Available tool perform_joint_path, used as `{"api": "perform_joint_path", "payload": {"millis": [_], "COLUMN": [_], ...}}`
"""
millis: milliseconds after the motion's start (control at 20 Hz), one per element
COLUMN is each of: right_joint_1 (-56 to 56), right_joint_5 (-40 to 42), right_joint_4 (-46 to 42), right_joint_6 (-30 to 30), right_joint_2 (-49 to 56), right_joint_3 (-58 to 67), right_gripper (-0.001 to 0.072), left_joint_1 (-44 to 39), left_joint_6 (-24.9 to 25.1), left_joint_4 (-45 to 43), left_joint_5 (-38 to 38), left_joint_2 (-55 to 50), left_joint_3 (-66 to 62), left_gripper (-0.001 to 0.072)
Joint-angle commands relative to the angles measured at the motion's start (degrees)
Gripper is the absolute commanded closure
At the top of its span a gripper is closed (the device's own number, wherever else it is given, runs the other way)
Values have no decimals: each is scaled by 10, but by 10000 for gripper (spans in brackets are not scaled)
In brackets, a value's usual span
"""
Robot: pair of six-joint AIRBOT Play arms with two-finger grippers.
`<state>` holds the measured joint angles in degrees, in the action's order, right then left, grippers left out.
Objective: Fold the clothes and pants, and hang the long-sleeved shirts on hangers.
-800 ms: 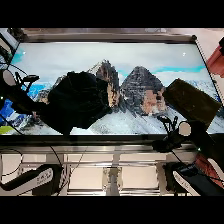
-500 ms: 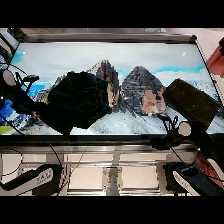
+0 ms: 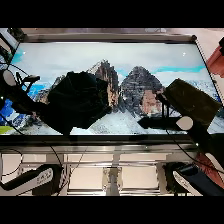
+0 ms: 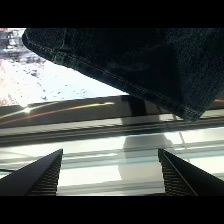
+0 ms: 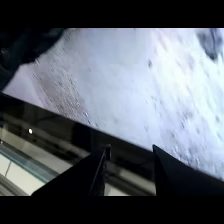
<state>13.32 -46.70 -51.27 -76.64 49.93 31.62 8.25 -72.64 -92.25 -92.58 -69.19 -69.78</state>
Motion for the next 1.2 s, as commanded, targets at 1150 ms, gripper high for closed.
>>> {"api": "perform_joint_path", "payload": {"millis": [1150], "right_joint_1": [121], "right_joint_5": [-156], "right_joint_4": [49], "right_joint_6": [315], "right_joint_2": [579], "right_joint_3": [524], "right_gripper": [260], "left_joint_1": [1], "left_joint_6": [15], "left_joint_4": [4], "left_joint_5": [35], "left_joint_2": [-2], "left_joint_3": [0], "left_gripper": [18]}}
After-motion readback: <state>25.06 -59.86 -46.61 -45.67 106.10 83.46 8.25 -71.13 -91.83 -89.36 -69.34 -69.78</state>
